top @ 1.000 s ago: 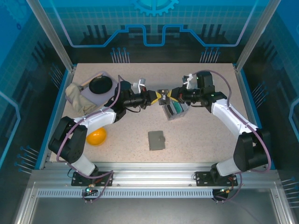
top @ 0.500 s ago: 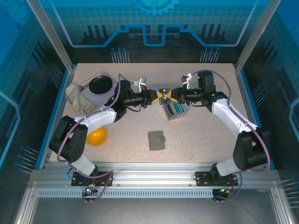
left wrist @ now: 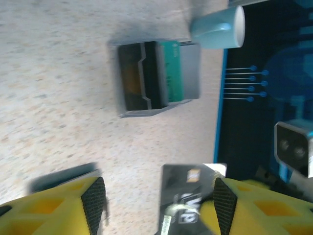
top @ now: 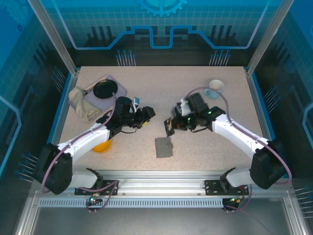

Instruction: Put the credit cards into the card holder

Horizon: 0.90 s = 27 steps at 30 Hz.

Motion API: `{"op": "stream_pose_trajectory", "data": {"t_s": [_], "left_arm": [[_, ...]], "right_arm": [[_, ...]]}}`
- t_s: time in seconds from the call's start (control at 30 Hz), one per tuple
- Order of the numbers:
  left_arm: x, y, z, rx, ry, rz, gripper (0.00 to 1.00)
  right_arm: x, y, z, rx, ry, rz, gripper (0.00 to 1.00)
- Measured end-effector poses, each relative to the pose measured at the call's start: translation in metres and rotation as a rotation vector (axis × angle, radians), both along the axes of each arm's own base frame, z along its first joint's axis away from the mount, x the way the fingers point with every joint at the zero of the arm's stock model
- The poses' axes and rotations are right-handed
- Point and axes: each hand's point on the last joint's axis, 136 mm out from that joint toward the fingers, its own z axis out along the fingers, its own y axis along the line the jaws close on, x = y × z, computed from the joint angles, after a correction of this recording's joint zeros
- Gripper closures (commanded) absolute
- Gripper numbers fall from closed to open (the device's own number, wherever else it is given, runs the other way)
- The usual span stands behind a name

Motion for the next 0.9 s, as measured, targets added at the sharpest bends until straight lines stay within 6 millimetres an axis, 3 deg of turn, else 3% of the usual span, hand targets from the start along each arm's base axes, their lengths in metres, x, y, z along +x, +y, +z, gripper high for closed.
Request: {"op": "stream_pose_trajectory", "data": {"t_s": [0.1,0.27,0.47,0.63,0.9], "left_arm": [[-0.017,0.014,-0.015,0.059,0.029,0.023,0.35],[-0.048,0.018,-0.041,0.132,0.082,0.003,0.34],[-0.074,0.002,-0.055,0.184,0.093,-0.068,0.34],[-0.085,-0.012,-0.066,0.21,0.105,-0.118,0.37],[-0.089,-0.019,-0.101,0.269,0.176,-0.146,0.38]], "right_arm": [[-0.027,0.008,-0.03,-0.105,0.025,0.02,0.98],[-0.047,0.01,-0.058,-0.215,0.01,0.002,0.98],[-0.051,-0.022,-0.09,-0.324,0.014,-0.085,0.97],[-0.047,-0.037,-0.093,-0.311,0.017,-0.132,0.97],[-0.04,-0.025,-0.092,-0.239,0.024,-0.12,0.97]]}}
